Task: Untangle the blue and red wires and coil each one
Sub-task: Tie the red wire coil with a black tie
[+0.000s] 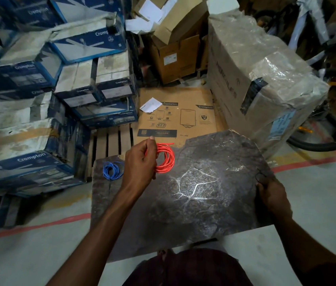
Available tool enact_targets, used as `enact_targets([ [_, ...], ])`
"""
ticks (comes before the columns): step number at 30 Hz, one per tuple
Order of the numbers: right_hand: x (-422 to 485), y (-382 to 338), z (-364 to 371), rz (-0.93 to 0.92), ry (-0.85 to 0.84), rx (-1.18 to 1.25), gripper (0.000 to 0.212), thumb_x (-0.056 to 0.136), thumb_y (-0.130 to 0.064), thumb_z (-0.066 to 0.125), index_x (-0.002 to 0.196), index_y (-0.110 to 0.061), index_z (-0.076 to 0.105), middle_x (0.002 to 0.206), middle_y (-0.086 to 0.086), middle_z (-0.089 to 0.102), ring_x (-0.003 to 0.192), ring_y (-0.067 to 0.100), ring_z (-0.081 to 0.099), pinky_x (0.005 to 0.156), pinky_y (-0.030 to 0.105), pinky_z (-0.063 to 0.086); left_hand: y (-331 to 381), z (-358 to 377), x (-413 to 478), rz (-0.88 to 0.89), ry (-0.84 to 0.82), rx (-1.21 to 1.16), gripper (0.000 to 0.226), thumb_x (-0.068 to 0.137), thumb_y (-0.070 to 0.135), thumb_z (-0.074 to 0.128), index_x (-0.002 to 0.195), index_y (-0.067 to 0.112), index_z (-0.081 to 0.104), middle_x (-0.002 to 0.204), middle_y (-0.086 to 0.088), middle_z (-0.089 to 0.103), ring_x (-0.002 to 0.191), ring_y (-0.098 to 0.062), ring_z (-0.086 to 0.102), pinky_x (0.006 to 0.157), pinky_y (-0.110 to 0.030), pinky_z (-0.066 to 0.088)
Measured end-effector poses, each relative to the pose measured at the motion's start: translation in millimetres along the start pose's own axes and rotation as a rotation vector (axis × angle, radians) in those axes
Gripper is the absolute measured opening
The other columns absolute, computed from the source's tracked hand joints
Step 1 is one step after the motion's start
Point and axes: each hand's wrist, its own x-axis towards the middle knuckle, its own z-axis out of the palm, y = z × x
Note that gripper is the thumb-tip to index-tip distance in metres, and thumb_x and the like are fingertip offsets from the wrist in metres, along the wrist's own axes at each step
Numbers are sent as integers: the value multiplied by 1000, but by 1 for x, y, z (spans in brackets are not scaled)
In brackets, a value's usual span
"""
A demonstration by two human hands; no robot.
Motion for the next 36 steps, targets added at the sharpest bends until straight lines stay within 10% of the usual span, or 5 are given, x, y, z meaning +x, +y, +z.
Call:
enact_targets([
  [5, 17, 14, 13, -31, -33, 86, 64, 92, -44, 37, 74, 10, 66, 79, 37, 64, 72, 49, 66, 73, 51, 56, -1, 3, 0, 12, -1, -10, 50, 107, 30, 40, 72, 1, 59, 59, -3, 56, 44, -19, 57, 40, -37, 51],
  [10, -15, -73, -27, -78, 39, 270, 12, 103, -11, 53, 98, -3, 60, 91, 12, 58, 85, 27, 54, 76, 33, 36, 8, 9, 5, 46, 10, -5, 53, 107, 29, 39, 69, -2, 57, 57, 4, 51, 49, -2, 45, 50, -28, 37],
  [18, -94, -205, -57, -472, 234, 624, 6, 94, -8, 72, 99, -12, 71, 91, -1, 69, 81, 7, 63, 76, 3, 44, 23, 17, 0, -103, -16, -254, 45, 108, 25, 38, 67, 12, 52, 49, 9, 51, 45, 3, 46, 49, -12, 37],
  [25, -120, -257, -54, -727, 267, 656, 9, 87, -8, 83, 94, -12, 79, 93, -3, 77, 87, 13, 70, 80, 28, 56, 23, 8, 1, -316, 18, -605, 43, 100, 39, 49, 83, 3, 66, 82, -35, 58, 74, -38, 57, 84, -56, 52],
  [36, -139, -291, -64, -381, 7, 931, 19, 96, -33, 72, 114, -37, 72, 110, -20, 59, 95, 10, 63, 71, 31, 60, 22, -17, -3, -441, 13, -885, 27, 104, 20, 46, 90, 8, 66, 69, -2, 71, 61, -12, 65, 55, -24, 49],
])
